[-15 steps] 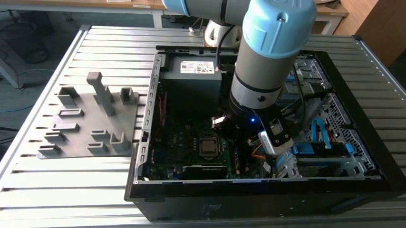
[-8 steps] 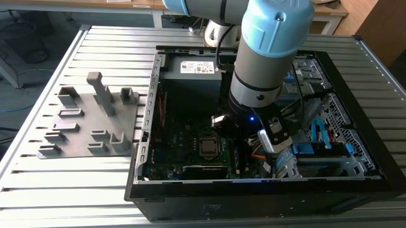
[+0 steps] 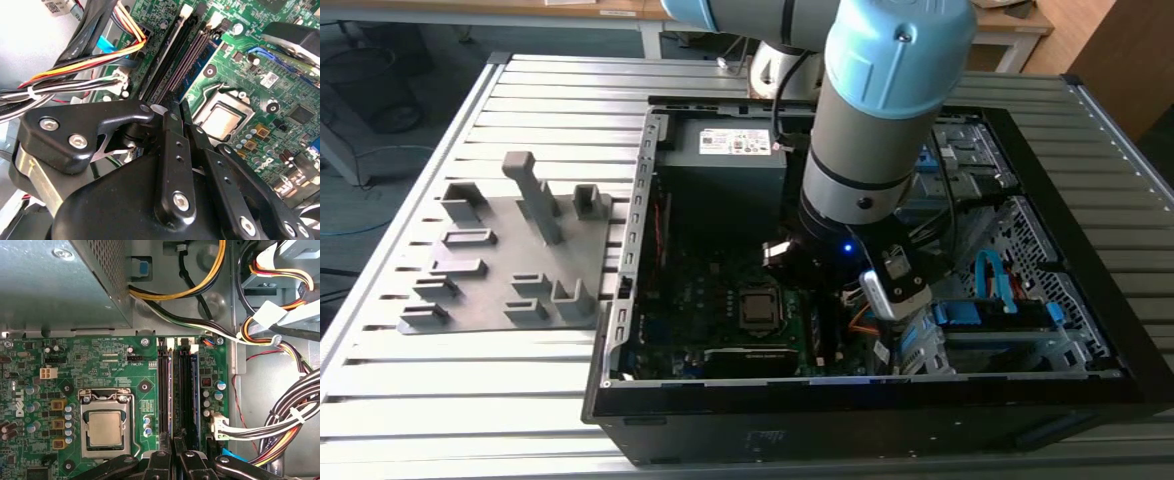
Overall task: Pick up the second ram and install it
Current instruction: 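Insert the second ram into the second slot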
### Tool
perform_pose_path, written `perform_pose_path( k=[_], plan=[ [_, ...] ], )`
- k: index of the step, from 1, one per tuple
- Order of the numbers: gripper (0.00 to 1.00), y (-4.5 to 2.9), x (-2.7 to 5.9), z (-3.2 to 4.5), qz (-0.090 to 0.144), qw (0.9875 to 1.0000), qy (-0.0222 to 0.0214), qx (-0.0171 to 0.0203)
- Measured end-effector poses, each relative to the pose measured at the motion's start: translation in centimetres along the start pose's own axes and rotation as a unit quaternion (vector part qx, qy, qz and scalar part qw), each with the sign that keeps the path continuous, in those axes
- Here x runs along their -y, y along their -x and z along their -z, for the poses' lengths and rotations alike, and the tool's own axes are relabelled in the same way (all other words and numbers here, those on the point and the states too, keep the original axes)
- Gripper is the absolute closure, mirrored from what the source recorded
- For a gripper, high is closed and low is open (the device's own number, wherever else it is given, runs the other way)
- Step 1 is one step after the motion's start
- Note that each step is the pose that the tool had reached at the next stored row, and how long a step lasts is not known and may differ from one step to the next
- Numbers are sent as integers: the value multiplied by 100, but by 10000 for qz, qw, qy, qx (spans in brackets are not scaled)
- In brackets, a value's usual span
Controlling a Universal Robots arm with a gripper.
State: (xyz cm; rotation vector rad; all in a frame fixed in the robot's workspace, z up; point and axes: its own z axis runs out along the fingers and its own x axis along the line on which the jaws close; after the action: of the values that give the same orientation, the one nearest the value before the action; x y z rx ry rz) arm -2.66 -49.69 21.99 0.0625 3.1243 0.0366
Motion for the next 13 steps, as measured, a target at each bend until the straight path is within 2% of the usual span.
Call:
perform_pose_path(
  k=[2,6,13],
  plan=[
    [86,0,-1,-1,0,10000,-12,1],
    [86,0,-1,-1,1,10000,-74,3],
    [86,5,-10,0,4,10000,-87,3]
  ],
)
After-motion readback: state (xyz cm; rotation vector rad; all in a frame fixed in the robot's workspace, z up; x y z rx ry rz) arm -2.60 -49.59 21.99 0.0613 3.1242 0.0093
